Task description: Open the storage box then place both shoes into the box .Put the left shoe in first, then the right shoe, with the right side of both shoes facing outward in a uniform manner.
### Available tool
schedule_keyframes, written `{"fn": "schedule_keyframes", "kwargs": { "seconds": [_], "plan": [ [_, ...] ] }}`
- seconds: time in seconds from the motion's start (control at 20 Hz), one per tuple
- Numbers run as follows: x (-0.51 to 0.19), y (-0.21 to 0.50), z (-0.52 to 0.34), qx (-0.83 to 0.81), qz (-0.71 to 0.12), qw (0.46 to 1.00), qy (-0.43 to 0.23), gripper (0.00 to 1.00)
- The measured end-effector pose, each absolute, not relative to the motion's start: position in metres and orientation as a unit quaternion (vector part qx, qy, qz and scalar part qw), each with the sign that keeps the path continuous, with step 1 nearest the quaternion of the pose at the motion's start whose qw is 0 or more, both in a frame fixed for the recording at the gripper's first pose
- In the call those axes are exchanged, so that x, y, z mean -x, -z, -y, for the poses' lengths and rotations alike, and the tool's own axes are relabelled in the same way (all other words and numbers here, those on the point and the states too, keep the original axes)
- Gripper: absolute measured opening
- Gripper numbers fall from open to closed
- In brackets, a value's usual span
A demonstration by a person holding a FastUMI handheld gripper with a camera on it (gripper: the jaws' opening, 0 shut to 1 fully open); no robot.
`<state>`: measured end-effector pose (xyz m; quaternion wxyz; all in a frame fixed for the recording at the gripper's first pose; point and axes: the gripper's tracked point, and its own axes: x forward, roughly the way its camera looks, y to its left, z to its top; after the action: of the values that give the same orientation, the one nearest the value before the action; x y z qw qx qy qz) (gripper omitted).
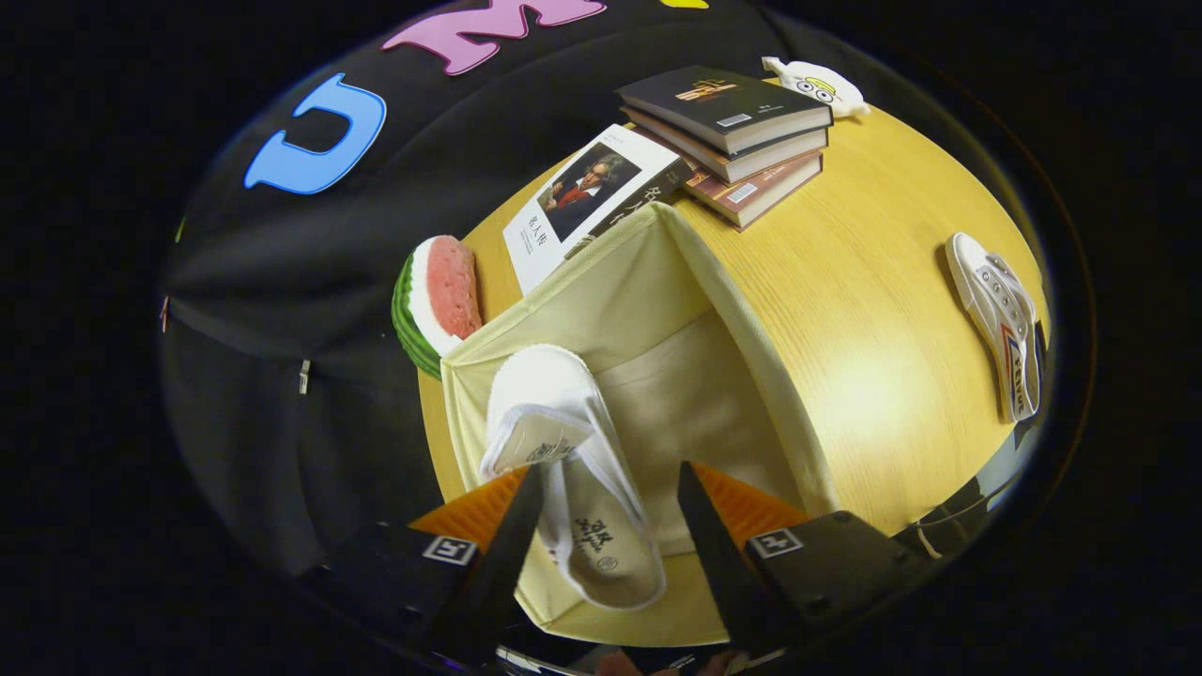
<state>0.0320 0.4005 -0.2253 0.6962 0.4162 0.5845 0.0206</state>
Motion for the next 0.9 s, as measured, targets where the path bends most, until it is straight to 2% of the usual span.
{"fn": "schedule_keyframes", "kwargs": {
  "seconds": [0.05, 0.55, 0.9],
  "plan": [
    [-0.033, 0.221, -0.402, -0.427, -0.579, 0.694, -0.027, 0.98],
    [-0.036, 0.154, -0.371, -0.458, -0.532, 0.707, -0.084, 0.99],
    [-0.022, 0.12, -0.284, -0.415, -0.477, 0.765, -0.12, 0.99]
  ]
}}
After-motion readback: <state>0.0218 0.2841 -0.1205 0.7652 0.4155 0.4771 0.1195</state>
